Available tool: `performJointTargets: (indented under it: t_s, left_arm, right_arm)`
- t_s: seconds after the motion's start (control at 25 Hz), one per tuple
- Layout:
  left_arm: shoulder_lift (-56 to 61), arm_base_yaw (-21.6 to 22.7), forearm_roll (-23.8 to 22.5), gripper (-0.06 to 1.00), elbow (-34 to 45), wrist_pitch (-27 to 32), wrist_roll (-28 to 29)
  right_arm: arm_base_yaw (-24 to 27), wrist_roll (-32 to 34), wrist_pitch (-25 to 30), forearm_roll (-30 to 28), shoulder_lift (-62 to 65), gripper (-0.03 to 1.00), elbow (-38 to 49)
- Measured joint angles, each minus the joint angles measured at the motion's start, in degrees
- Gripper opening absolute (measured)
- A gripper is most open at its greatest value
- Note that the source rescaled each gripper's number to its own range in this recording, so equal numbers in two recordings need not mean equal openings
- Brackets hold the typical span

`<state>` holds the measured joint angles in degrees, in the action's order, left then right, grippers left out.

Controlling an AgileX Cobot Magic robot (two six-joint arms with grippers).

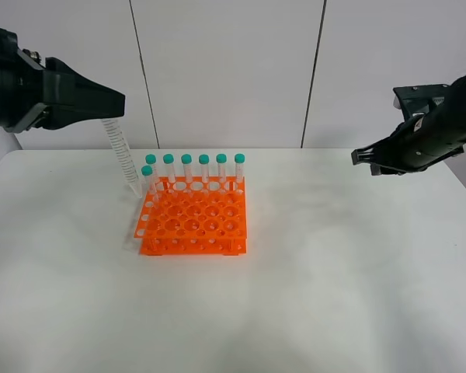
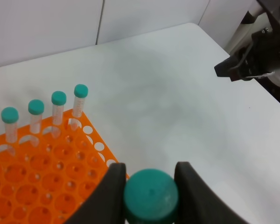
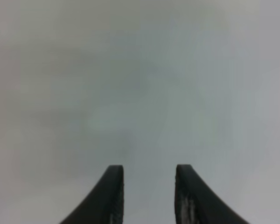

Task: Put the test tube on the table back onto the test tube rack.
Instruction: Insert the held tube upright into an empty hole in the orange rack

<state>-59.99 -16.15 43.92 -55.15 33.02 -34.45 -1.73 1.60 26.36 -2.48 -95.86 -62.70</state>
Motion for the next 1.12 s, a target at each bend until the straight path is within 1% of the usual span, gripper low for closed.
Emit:
performJointTargets:
  t_s: [0.04,0.12,0.16,0.24,0.4,0.48,0.6,0.88,1.12]
  left_arm:
    - [0.00,0.00,0.00,0.00,0.00,0.00,-0.07]
    - [0.00,0.00,0.00,0.00,0.00,0.07,-0.22]
    - [0.00,0.00,0.00,0.00,0.00,0.07,-0.22]
    - [0.00,0.00,0.00,0.00,0.00,0.29,-0.27]
    - [0.00,0.00,0.00,0.00,0.00,0.78,-0.68]
    - [0.00,0.00,0.00,0.00,0.00,1.03,-1.41]
    - [0.00,0.00,0.00,0.00,0.00,1.14,-1.97]
    - [0.00,0.00,0.00,0.00,0.00,1.14,-2.15]
    - [0.00,0.00,0.00,0.00,0.00,1.14,-2.53]
  right_arm:
    - [0.95,-4.30,0.12,5.93,0.00,0.33,-0.05]
    - [3.42,-10.89,0.53,14.80,0.00,0.33,-0.05]
    - [4.63,-13.37,0.92,17.80,0.07,0.33,-0.05]
    - [6.78,-15.75,1.47,19.98,0.41,0.33,-0.05]
    - [10.63,-16.57,2.81,19.45,3.31,0.33,-0.05]
    - [11.58,-16.80,3.51,18.25,5.52,0.33,-0.05]
    - [11.79,-17.22,5.17,17.38,9.58,0.33,-0.05]
    - [11.79,-17.16,7.94,17.56,22.26,0.33,-0.05]
    - [11.79,-17.09,13.48,17.73,33.70,0.33,0.49]
